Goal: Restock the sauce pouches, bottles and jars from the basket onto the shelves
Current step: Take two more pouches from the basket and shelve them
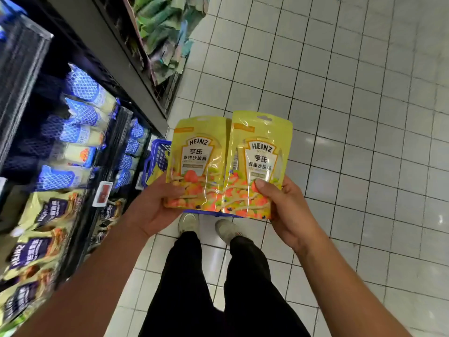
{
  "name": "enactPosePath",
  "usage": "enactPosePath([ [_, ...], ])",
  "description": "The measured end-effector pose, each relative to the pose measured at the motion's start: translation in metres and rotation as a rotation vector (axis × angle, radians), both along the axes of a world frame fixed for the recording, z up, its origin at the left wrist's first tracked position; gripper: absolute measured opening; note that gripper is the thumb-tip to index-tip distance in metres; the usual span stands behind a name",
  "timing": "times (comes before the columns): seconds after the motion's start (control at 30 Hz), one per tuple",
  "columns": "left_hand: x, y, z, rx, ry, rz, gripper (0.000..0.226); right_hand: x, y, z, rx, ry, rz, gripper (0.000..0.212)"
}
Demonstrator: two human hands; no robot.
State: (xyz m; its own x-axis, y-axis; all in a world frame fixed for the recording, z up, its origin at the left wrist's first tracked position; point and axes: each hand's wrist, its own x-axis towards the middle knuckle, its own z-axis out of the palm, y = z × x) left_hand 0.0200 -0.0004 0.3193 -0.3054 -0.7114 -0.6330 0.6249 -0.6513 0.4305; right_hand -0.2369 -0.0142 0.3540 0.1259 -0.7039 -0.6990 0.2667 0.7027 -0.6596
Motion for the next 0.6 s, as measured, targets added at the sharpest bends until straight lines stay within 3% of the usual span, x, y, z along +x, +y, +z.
enactPosePath([
  [0.17, -0.010, 0.028, 0.047, -0.123, -0.096, 0.129, 0.079, -0.006, -0.013, 0.044, -0.100, -0.026, 0.186, 0.057],
  [0.4, -0.025, 0.102, 0.101, -0.168, -0.227, 0.509, 0.070, 0.019, -0.012, 0.092, -0.212, -0.074, 0.527, 0.055],
  [0.47, -0.026, 0.130, 0.119, -0.166, -0.250, 0.637, 0.078, 0.034, -0.004, 0.103, -0.240, -0.107, 0.610, 0.047],
  [0.57, -0.024, 0.177, 0.144, -0.163, -0.309, 0.802, 0.109, 0.062, 0.017, 0.118, -0.287, -0.139, 0.758, 0.038],
  [0.6, -0.023, 0.193, 0.151, -0.173, -0.338, 0.851, 0.103, 0.071, 0.026, 0.123, -0.306, -0.145, 0.808, 0.036],
])
